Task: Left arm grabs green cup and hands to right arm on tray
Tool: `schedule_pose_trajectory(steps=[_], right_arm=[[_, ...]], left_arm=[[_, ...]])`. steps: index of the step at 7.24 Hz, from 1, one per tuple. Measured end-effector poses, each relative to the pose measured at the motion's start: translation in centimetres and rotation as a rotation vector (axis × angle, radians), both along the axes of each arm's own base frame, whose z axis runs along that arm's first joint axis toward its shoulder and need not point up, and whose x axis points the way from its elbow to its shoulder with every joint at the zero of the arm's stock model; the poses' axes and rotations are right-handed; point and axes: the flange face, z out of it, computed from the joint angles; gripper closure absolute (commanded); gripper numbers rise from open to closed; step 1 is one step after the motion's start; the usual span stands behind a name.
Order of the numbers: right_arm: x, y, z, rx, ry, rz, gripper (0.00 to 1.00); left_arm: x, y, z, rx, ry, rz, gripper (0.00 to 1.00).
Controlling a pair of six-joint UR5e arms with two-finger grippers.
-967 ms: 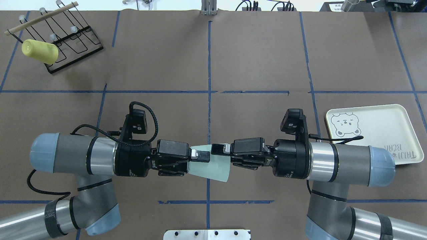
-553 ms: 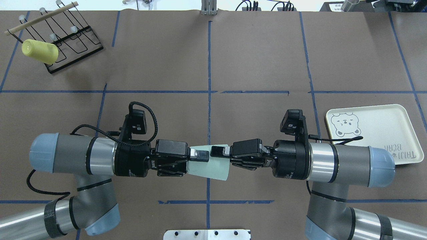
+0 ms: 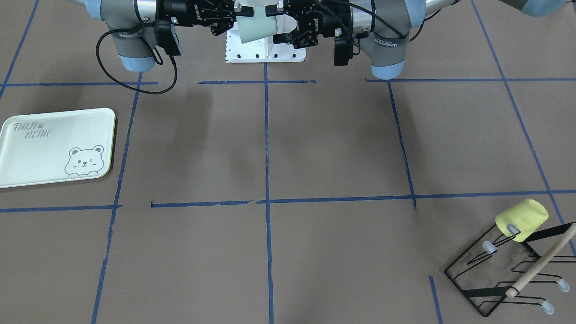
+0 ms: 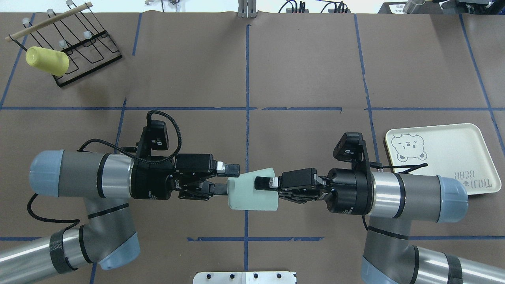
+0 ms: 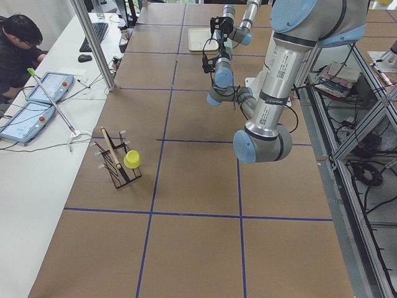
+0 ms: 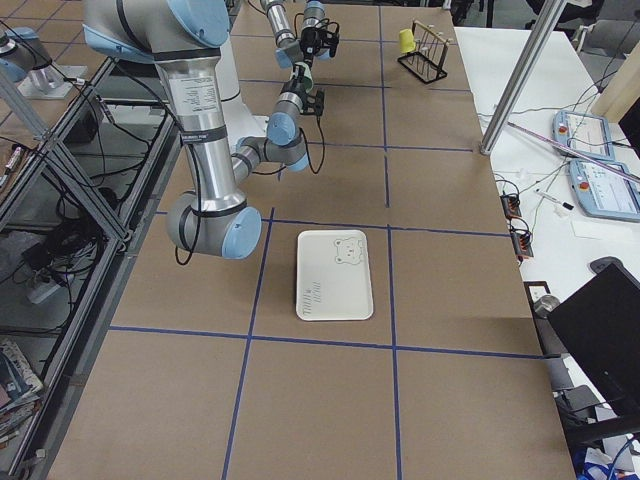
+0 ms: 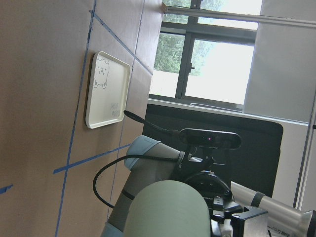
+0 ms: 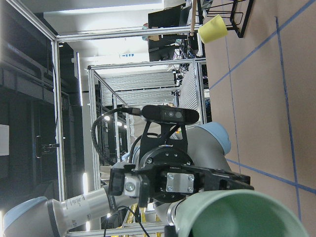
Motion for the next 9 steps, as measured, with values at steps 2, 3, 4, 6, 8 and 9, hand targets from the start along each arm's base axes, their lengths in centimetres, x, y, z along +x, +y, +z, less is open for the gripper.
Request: schedule_pose_trajectory(steps=[2,3,4,6,8,9], right_arm=[[-0.1,-0.2,0.5,-0.004,0.015,0.0,1.0],[-0.4,-0.7,0.9,-0.018,0.059,0.006,1.0],[-0.9,-1.8,1.1,-0.045,0.138,0.023,1.0],[-1.6,-5.4,1.8,-0.085,0.356,0.077,1.0],[-2.1,-9.4,3.1,-0.078,0.643,0.135,1.0],[-1.8,-10.8,3.1,-0.073,0.796,0.159,1.0]], left_arm=[[-0.2,-3.1,1.9,-0.023,-0.055,-0.056,0.0],[-0.2,-5.2,3.3,-0.048,-0.109,-0.091,0.0],[-0.5,-7.6,4.6,-0.086,-0.196,-0.121,0.0],[-4.0,-13.8,6.6,-0.145,-0.414,-0.158,0.0],[-9.3,-17.9,11.5,-0.095,-0.626,-0.215,0.0],[-10.8,-18.9,14.3,-0.059,-0.726,-0.238,0.0]])
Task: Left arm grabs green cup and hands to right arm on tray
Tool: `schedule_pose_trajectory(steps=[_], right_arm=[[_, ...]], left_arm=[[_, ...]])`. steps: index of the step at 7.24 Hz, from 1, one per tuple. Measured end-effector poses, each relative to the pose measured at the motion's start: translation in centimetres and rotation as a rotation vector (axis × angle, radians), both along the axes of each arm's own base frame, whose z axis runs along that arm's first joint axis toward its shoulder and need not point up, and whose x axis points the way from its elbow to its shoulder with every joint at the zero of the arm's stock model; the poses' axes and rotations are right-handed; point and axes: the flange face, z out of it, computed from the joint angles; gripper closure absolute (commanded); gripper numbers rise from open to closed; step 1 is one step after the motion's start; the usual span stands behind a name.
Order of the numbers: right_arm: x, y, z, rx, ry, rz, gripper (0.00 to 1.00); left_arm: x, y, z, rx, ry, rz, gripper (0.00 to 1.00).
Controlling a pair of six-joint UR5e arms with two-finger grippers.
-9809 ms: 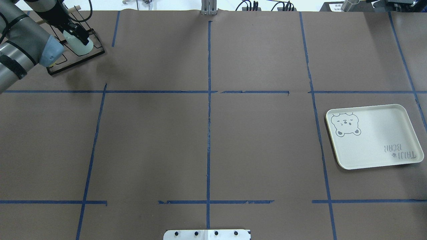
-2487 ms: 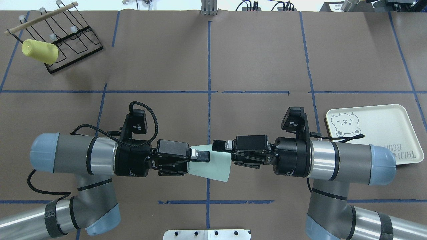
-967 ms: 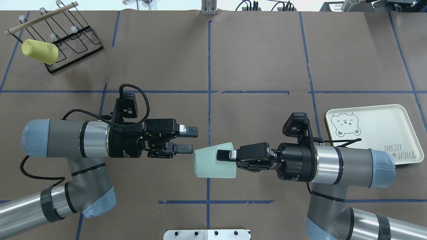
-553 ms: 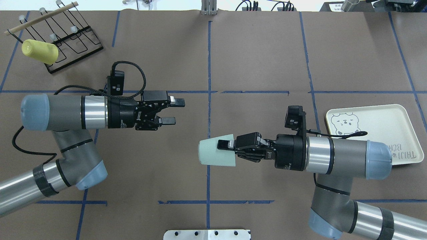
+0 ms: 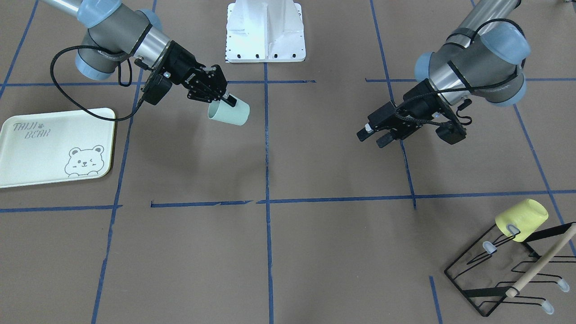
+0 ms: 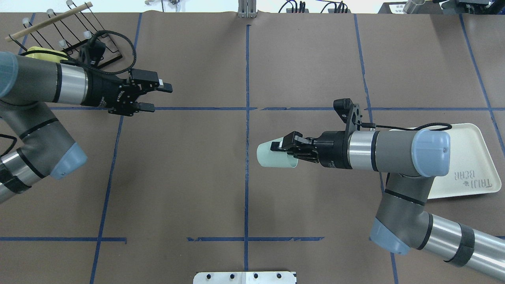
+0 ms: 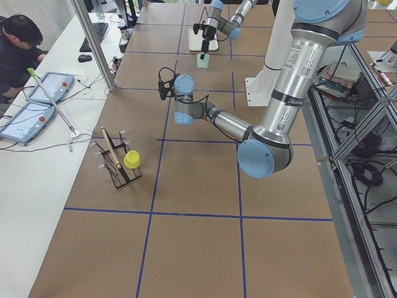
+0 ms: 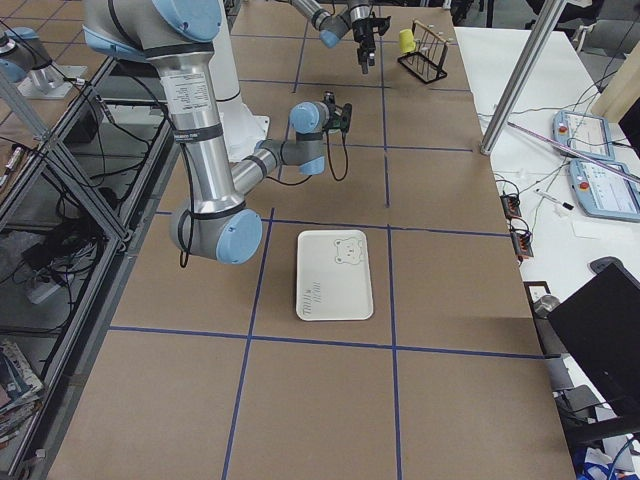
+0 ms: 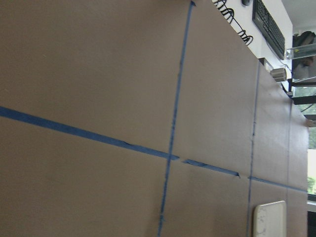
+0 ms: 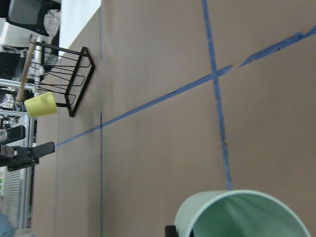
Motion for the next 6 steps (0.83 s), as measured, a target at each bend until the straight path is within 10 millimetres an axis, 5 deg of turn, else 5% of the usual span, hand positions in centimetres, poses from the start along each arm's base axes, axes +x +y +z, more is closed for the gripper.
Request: schedule_pose_trajectory(steps=[3,6], right_arm=[[4.1,-1.3,-1.2,0.062,0.543,-0.061,1.0],[10.5,-3.3,2.2,0.176,0.802,-0.169,1.0]], left_arm=[[-4.8,-0.7,8.3,0.119,-0.318,0.031,0.0],[-14.4,1.1,13.4,0.28,-0.642,0.173,0.0]])
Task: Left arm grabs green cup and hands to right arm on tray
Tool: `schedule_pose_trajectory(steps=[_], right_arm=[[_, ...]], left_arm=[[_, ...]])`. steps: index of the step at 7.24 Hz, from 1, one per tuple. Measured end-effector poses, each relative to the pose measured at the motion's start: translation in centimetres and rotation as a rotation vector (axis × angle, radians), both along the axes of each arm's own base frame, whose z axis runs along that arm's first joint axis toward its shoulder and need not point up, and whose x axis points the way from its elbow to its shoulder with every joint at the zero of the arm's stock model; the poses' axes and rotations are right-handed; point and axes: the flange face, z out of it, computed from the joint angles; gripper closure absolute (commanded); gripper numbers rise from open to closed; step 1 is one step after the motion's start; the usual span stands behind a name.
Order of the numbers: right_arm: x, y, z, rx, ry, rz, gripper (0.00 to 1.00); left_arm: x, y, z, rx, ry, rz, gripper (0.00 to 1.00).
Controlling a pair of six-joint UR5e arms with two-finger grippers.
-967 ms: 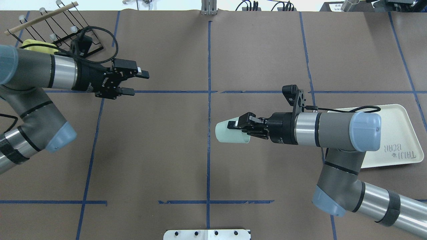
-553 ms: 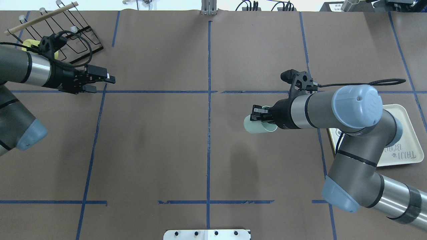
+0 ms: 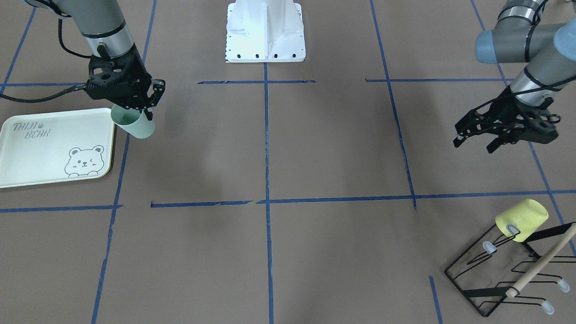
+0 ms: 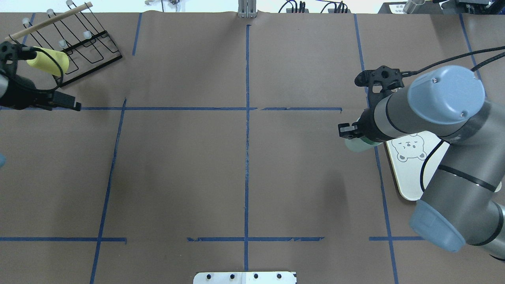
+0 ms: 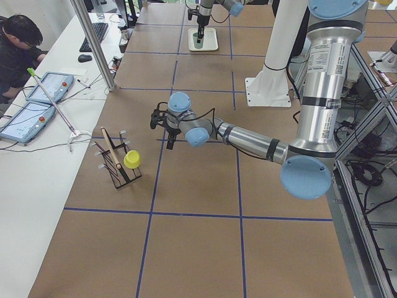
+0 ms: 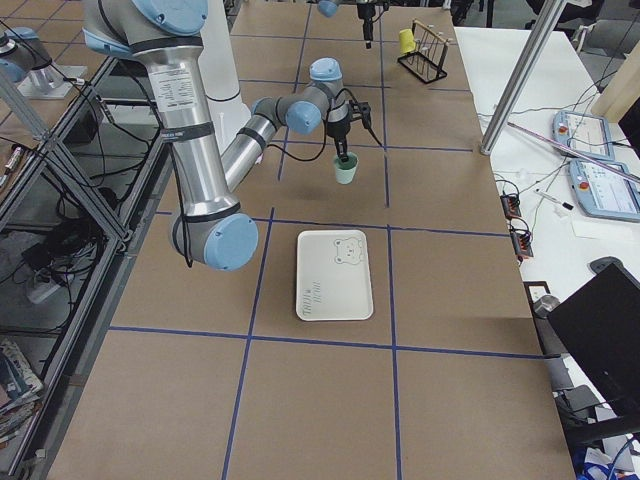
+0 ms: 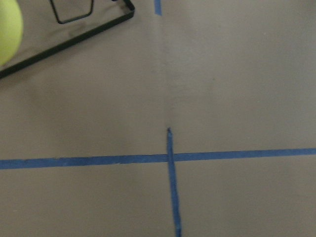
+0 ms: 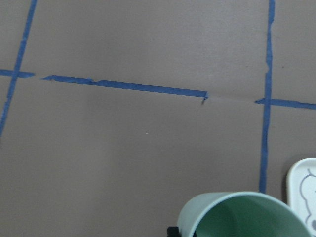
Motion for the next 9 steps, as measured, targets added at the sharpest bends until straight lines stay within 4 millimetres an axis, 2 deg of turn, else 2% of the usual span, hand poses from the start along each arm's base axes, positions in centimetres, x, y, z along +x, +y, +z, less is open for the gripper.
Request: schedule_pose_trajectory(steps=[1,3,5,6,7,9], right_arm=[[3.6,-1.3,2.3,0.01,0.027,-0.062,1.0],[12.7,-3.1,8.0,0.024,0.043,-0.172,1.0],[21.9,-3.1,14.7,0.015,0.014,-0.239,1.0],[25.0,-2.4,17.8,-0.001,0.003,-0.251,1.0],[26.6,-1.4,20.1,-0.028,0.001,-0.252,1.0],[27.6,-0.5,21.8,-0.062,0.0,-0.243,1.0]], left_arm=[[-4.7,0.7,1.7,0.035,-0.079,0.079,0.0],[-14.0,1.6,6.0,0.038,-0.088,0.154,0.0],[-20.3,4.8,12.5,0.014,-0.085,0.17,0.0],[-22.4,6.9,14.8,-0.014,-0.087,0.159,0.0],[-23.9,8.6,15.6,-0.062,-0.085,0.141,0.0],[-25.0,10.5,13.3,-0.161,-0.084,0.127,0.0]])
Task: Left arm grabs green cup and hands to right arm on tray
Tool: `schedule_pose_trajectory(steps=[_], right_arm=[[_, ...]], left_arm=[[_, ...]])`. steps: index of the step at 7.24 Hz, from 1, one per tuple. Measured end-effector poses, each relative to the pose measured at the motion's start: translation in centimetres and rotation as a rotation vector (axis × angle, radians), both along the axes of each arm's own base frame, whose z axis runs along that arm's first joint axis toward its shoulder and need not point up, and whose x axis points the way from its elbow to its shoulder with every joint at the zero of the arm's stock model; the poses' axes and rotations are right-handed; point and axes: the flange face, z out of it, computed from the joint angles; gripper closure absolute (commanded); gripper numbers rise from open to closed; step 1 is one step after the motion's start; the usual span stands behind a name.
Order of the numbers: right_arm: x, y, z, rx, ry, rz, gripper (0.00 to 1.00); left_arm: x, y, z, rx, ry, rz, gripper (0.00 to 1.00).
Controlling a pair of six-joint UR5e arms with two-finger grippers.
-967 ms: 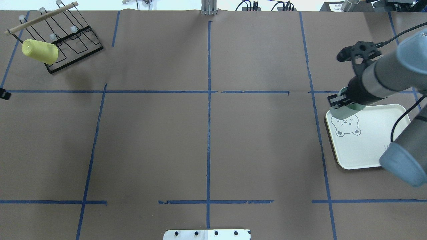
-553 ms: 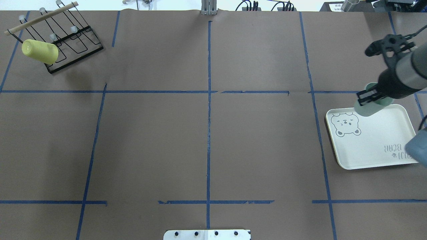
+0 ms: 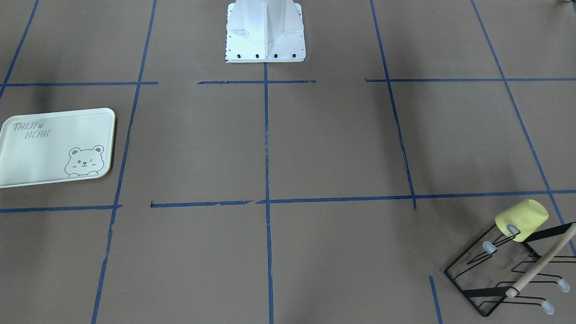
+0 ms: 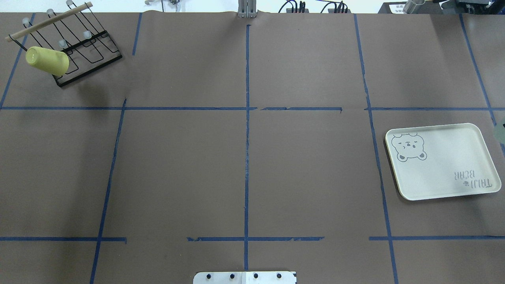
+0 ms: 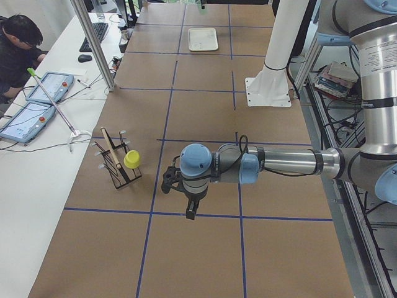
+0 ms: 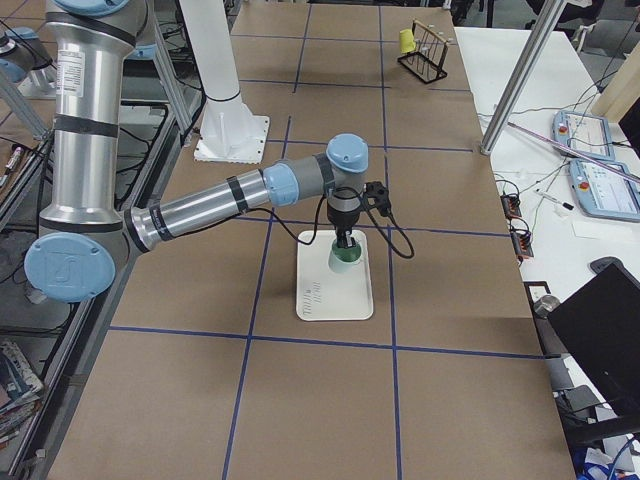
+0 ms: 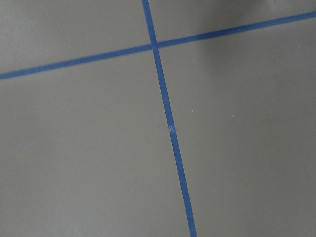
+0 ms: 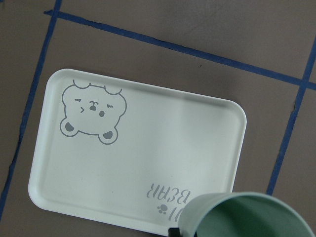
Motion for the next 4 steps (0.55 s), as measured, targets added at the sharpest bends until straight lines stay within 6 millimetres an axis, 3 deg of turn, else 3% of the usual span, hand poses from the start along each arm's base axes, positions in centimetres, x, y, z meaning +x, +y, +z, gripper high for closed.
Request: schedule_pose_trajectory(steps=[4], right_arm=[[-0.3,-0.8,1.7,-0.012,-0.015,0.098,1.0]], left_arm=[[-0.1,0.9,-0.9,-0.026,-0.002,-0.001,0.0]])
